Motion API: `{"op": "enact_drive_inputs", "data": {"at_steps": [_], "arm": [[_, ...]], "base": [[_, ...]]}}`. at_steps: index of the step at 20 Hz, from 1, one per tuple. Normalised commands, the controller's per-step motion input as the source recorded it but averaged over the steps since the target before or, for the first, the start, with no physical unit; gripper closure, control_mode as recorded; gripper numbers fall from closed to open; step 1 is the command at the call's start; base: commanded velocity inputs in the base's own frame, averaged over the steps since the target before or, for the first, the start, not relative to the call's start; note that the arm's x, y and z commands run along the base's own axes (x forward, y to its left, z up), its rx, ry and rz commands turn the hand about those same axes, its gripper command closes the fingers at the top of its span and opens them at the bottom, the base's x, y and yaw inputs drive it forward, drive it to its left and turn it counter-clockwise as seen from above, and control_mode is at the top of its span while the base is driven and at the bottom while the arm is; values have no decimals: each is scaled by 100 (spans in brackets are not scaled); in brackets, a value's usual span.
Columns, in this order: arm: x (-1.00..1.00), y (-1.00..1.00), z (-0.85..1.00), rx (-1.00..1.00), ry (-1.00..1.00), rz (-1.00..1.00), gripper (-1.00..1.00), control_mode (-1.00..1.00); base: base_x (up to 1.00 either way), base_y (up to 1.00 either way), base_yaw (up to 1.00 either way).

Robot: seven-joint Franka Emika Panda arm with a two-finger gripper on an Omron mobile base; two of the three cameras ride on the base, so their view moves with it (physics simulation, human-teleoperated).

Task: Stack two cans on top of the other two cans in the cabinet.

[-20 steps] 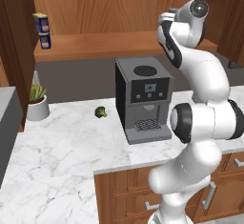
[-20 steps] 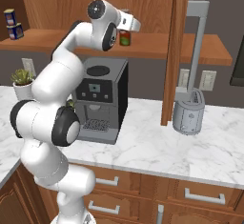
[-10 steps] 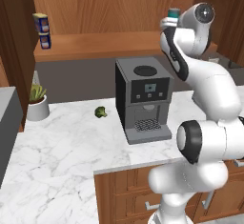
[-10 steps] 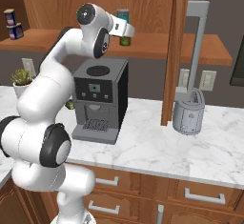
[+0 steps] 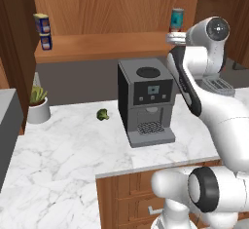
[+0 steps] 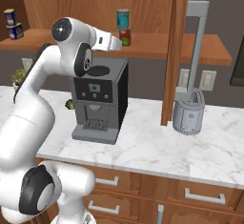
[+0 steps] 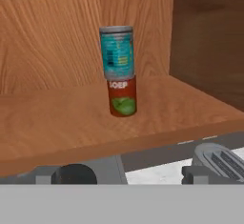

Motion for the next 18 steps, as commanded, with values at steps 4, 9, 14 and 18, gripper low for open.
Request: {"op": "enact_drive_inputs", "data": {"at_steps": [4,9,14,18], "arm": [[-93,21,-25,-1,7,0,-100,-100],[-94,25,-33,0,8,0,-100,-100],[-78,31,-47,2,12,0,-100,-100],[-51,31,-72,1,11,8,-100,-100]], "base": [[0,0,0],[0,0,0],[0,0,0],[0,0,0]]}}
